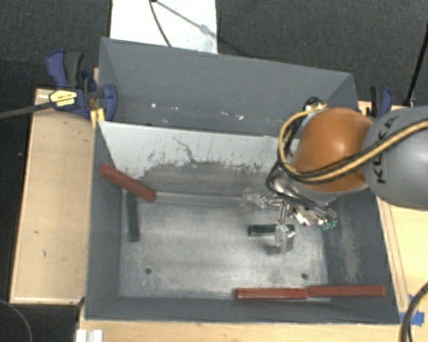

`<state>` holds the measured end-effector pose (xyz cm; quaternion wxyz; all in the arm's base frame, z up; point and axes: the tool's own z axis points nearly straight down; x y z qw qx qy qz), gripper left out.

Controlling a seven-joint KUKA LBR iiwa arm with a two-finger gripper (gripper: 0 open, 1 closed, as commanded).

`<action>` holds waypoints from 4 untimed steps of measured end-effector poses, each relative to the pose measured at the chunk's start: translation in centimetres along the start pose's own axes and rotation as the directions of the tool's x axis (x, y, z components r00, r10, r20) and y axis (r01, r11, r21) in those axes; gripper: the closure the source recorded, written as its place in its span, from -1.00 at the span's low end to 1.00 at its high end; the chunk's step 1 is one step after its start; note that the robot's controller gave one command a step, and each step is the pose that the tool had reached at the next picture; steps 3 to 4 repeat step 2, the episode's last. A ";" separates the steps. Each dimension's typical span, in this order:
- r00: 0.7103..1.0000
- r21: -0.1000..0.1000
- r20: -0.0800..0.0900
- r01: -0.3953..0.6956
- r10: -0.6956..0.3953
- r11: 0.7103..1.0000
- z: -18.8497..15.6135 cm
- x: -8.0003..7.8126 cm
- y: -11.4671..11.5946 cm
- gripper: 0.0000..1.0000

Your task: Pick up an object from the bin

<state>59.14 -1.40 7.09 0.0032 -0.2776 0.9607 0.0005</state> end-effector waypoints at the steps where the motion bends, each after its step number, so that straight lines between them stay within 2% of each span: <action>1: 1.000 0.000 -0.002 -0.008 0.008 1.000 0.0 0.1 -0.1 1.00; 2: 1.000 0.006 0.003 -0.006 0.006 1.000 -16.2 2.4 -1.6 1.00; 4: 1.000 0.006 0.003 -0.006 0.006 1.000 -16.2 2.4 -1.6 1.00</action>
Offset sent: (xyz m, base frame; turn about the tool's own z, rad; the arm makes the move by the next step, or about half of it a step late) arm 0.0000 0.0000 0.0000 0.0000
